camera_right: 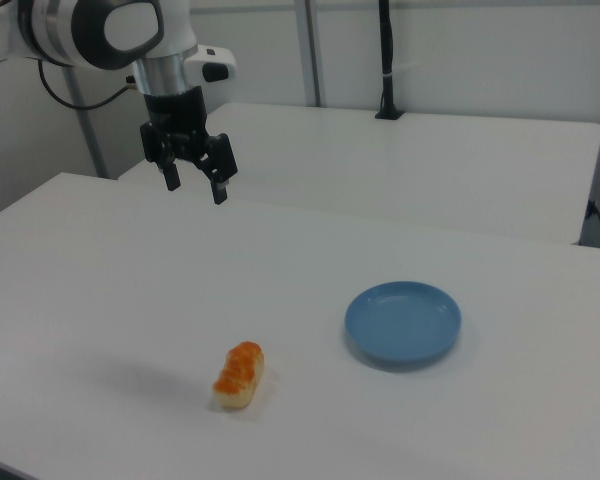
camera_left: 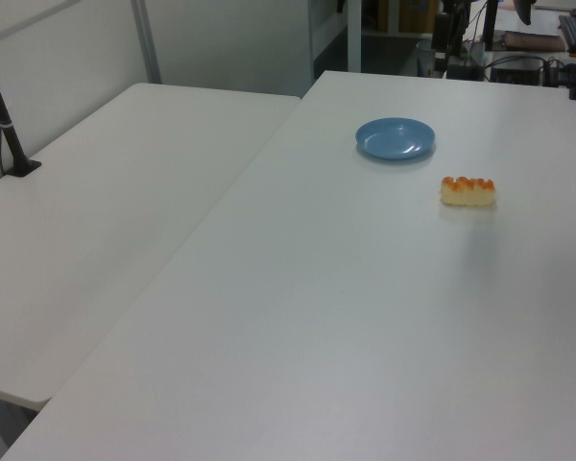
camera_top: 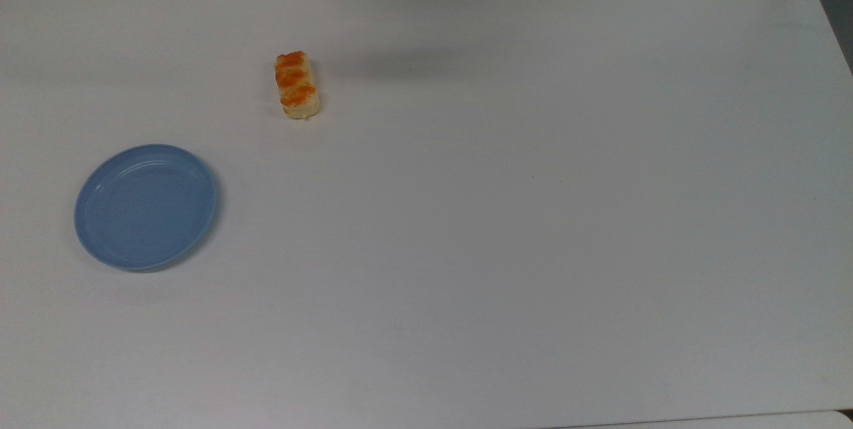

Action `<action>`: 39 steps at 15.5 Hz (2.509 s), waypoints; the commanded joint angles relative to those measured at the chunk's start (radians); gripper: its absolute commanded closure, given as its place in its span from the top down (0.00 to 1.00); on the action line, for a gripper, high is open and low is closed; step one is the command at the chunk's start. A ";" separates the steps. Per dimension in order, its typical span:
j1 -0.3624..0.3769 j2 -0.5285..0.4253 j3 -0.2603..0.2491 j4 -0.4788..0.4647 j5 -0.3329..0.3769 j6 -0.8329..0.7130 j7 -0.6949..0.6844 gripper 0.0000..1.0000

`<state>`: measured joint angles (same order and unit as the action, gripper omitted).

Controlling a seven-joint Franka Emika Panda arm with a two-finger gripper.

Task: Put the bread on a plate

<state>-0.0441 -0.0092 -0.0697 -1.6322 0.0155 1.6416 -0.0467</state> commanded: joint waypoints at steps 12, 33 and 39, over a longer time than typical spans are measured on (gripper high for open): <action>0.013 0.020 -0.010 0.106 0.001 -0.132 -0.059 1.00; 0.112 0.077 -0.202 -0.481 -0.156 0.460 -0.286 1.00; 0.112 0.098 -0.206 -0.572 -0.161 0.550 -0.286 1.00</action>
<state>0.0433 0.0993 -0.2519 -2.1440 -0.1304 2.1410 -0.3130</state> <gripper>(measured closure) 0.000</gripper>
